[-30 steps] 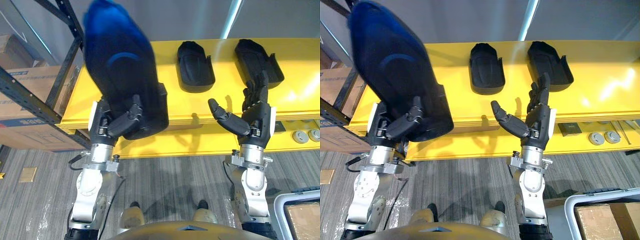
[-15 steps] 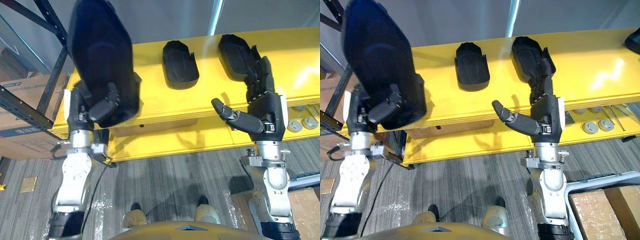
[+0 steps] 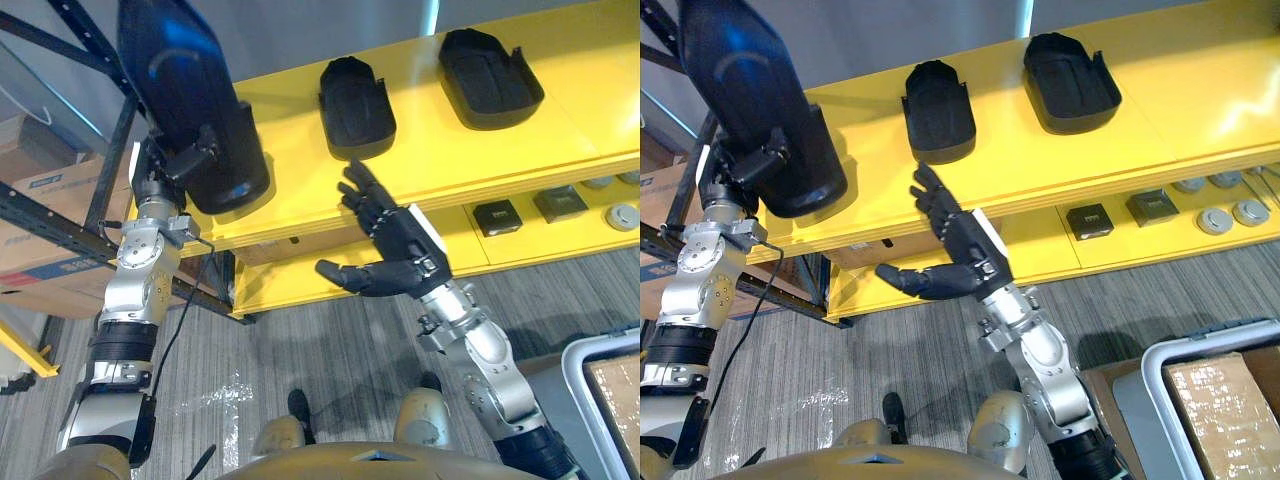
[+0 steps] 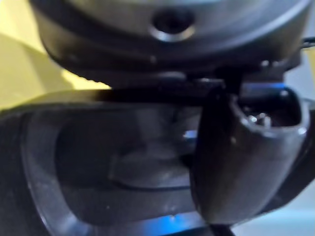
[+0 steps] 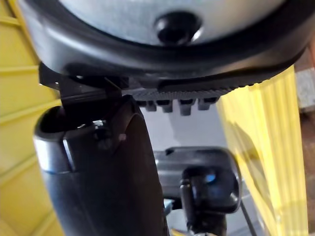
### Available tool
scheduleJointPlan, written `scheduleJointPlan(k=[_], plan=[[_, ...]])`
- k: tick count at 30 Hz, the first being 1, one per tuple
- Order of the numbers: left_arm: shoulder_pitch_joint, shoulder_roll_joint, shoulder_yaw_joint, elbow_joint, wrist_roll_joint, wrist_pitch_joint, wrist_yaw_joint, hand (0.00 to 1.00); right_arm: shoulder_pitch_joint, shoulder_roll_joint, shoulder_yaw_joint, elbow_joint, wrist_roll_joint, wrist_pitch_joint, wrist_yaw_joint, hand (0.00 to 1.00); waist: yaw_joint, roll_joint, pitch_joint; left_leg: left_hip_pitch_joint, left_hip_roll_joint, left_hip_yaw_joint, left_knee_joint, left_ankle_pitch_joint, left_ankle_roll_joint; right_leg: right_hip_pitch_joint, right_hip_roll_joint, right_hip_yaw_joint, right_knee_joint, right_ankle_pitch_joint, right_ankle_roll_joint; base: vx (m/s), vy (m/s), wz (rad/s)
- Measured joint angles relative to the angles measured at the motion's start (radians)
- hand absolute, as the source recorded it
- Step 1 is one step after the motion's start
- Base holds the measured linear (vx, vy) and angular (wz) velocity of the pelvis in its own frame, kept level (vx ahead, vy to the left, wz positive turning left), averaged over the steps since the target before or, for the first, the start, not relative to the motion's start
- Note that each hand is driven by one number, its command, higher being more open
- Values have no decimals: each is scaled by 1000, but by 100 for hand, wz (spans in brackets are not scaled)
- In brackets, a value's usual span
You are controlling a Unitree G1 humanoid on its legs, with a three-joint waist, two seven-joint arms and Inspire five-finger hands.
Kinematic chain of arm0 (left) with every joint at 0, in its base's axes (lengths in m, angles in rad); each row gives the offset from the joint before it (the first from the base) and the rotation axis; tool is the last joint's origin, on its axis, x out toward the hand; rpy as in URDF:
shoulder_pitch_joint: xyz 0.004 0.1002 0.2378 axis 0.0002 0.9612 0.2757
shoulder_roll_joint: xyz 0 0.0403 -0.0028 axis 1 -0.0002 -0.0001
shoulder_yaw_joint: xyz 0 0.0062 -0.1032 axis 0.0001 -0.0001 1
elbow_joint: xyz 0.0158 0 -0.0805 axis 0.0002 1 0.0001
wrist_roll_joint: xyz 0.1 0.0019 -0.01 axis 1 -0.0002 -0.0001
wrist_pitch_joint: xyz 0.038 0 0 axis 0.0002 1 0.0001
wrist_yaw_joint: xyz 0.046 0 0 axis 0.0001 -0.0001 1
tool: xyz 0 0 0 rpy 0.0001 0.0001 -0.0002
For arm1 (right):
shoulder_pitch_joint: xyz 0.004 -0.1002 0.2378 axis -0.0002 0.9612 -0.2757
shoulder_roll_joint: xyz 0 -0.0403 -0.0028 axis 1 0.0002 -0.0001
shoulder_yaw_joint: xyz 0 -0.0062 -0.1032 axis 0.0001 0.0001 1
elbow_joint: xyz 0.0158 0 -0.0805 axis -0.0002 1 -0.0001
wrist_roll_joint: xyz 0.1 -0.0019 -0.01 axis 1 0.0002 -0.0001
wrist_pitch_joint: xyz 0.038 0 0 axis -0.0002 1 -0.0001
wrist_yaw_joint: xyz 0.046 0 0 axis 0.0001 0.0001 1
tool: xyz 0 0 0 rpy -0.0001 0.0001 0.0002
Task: Walk over and take three plastic housings, then place them on the shelf
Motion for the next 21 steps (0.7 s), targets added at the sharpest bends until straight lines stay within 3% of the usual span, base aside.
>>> scheduleJointPlan(k=[5, 13, 14, 21], plan=[[-34, 3, 5, 49, -68, 19, 6, 0, -8, -30, 5, 5, -7, 32, -3, 100, -11, 5, 41, -17, -2, 2, -9, 15, 3, -30, 0, 9, 14, 0, 0, -37, -9, 0], [-146, 4, 13, 98, -104, -49, 74, 0, -77, -49, 46, 4, -7, 37, -13, 100, -26, 13, 108, -67, -5, 19, -29, 53, 13, -110, 6, 40, 33, -2, 6, -42, -16, -1], [-167, 5, 13, 100, -104, -50, 85, 100, -79, -49, 49, 3, -7, 37, -23, 100, -25, 9, 123, -70, -6, 23, -30, 55, 13, -116, 9, 51, 35, -1, 7, 0, 0, 0], [-213, 12, 9, 158, -78, -52, 175, 100, -102, -47, 107, -59, -7, 37, -48, 100, -28, 3, 161, -99, -14, 38, -30, 56, 12, -155, 8, 78, 35, 9, 11, 4, -1, 0]])
